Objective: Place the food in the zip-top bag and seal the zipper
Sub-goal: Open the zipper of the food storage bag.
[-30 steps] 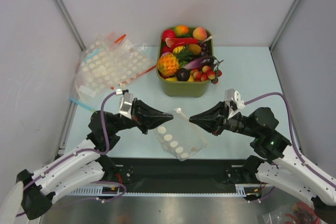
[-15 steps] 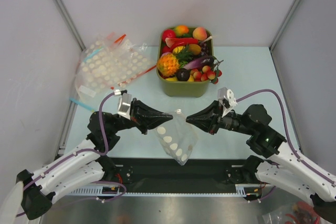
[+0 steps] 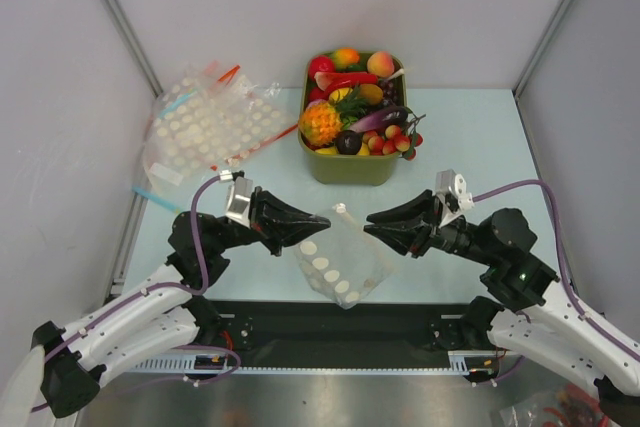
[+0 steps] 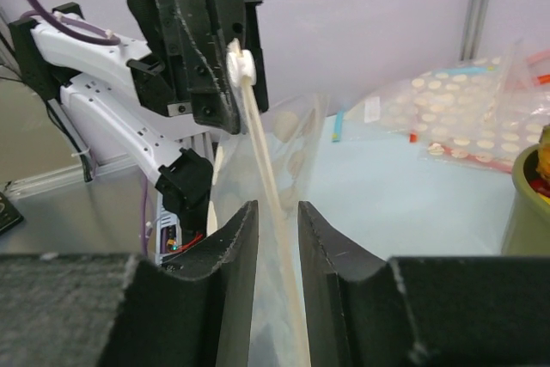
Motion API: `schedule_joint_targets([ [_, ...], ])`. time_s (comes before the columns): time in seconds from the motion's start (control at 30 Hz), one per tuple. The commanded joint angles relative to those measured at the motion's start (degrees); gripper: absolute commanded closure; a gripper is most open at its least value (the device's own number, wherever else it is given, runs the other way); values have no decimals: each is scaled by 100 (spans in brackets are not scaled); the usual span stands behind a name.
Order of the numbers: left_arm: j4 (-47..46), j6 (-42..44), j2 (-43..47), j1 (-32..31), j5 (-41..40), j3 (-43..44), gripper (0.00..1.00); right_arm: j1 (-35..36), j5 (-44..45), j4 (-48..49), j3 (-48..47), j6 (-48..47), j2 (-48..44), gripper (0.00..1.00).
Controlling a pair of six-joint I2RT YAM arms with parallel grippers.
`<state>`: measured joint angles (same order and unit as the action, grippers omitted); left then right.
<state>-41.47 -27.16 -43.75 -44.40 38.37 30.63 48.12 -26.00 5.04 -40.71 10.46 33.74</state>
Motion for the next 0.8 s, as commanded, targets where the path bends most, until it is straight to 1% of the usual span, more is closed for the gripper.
schedule_joint_targets([
  [0.0, -309, -70, 42, -25, 162, 22, 100, -22, 419, 173, 63, -9, -77, 70],
  [0.2, -388, -114, 33, -25, 223, 22, 100, -22, 271, 164, 19, -70, 1, 70],
  [0.47, -405, -123, 59, -25, 224, 4, 100, 5, -186, 68, -139, -167, 423, 71],
  [0.77, -344, -114, 68, -25, 206, 22, 100, 75, -406, 85, -157, -255, 467, 70],
])
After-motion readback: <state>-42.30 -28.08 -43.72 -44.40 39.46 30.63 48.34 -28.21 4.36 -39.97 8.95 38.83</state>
